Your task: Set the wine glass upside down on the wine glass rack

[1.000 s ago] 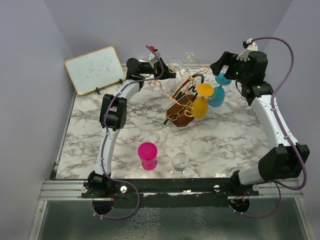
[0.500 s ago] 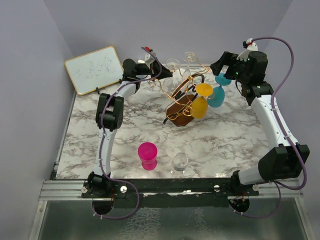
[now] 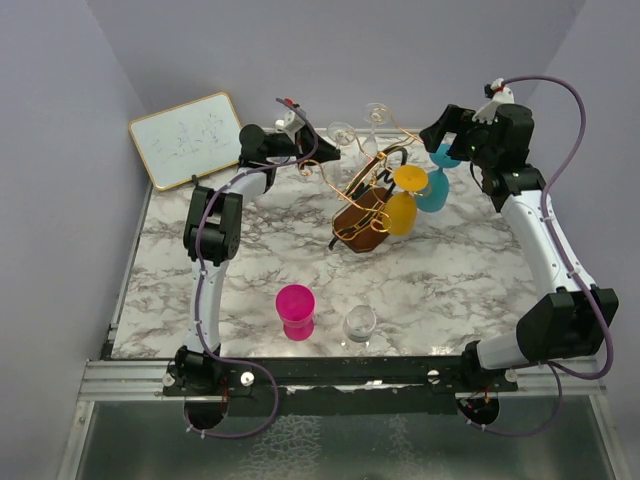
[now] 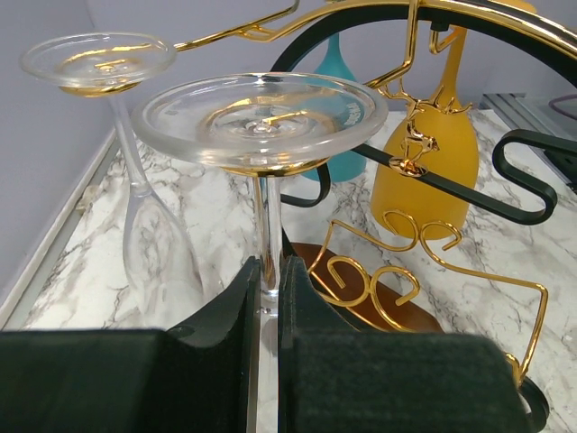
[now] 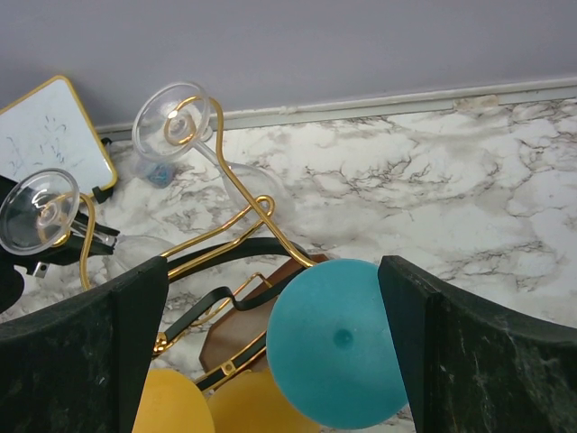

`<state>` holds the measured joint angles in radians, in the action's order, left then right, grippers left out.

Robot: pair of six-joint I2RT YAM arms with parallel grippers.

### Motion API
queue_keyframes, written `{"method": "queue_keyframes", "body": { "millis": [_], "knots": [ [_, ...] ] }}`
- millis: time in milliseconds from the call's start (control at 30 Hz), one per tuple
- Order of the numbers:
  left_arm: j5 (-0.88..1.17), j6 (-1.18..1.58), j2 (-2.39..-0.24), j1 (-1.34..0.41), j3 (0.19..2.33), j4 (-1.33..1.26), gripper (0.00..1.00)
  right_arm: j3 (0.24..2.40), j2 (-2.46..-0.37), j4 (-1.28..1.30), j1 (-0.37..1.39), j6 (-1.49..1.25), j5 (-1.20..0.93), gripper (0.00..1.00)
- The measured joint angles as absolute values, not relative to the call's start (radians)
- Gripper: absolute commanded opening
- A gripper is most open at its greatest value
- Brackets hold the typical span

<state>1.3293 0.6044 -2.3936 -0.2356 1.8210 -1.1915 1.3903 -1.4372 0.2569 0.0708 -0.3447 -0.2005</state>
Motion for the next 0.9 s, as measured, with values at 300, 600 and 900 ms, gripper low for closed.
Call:
{"method": "queue_keyframes", "body": {
  "millis": [300, 600, 900],
  "knots": [
    [1.332, 0.620, -2.375, -0.245, 1.789, -1.204, 0.00, 1.380, -1.437, 0.251, 0.071, -0.347, -0.204, 0.99],
    [1.336, 0.639, -2.356, -0.258, 1.760, -1.229, 0.00, 1.372, -1.437, 0.249, 0.071, -0.347, -0.204, 0.99],
    [1.339, 0.672, -2.348, -0.263, 1.722, -1.265, 0.23, 1.364, -1.436, 0.242, 0.071, -0.347, -0.204, 0.99]
  ]
}}
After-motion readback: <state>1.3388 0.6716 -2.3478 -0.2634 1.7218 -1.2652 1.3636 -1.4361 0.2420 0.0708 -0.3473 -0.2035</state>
